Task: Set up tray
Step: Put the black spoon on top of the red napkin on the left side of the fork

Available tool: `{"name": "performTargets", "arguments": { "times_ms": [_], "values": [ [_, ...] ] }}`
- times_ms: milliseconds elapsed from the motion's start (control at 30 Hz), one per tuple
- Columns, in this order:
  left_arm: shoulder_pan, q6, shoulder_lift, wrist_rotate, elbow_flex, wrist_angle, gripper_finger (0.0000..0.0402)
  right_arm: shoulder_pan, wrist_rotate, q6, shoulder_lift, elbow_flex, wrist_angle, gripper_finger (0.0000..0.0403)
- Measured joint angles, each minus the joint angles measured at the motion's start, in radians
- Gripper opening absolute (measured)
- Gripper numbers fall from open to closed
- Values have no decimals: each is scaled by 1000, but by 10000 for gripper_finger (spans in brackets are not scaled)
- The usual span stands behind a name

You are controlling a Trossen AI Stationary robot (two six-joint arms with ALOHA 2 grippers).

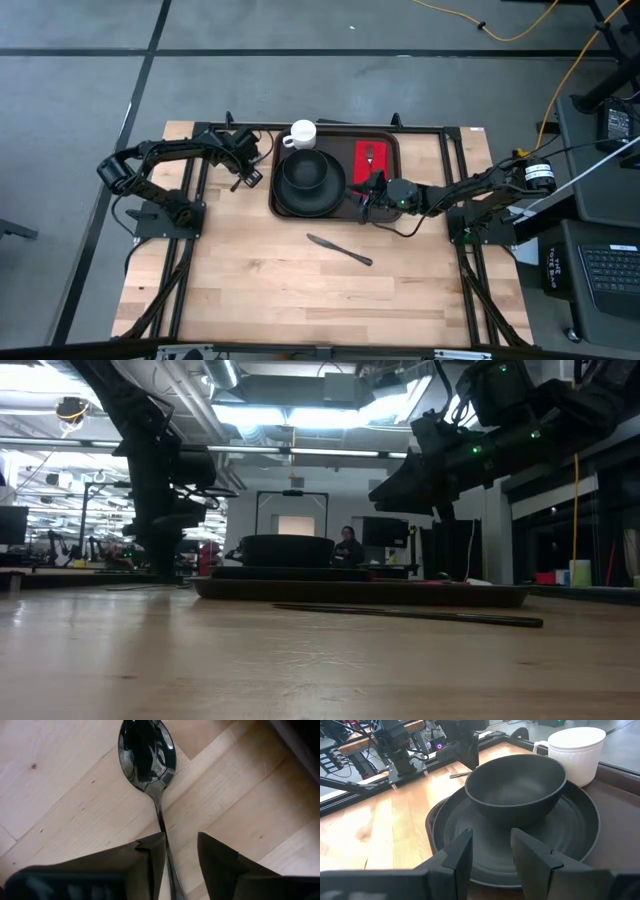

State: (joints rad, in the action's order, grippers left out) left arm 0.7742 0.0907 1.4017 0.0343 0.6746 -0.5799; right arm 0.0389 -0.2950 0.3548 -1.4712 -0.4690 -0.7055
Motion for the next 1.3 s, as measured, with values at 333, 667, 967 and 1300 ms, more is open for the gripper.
{"name": "performTargets", "arguments": {
  "times_ms": [333,667,967,1300],
  "values": [
    [0,0,4,0,0,20,124,0,0,2,0,0,0,138],
    [17,-47,79,29,4,69,123,0,0,2,0,0,0,138],
    [83,-39,80,-10,3,64,118,0,0,2,0,0,0,138],
    [96,-78,36,0,-3,73,117,0,0,3,0,0,0,138]
  ]
}}
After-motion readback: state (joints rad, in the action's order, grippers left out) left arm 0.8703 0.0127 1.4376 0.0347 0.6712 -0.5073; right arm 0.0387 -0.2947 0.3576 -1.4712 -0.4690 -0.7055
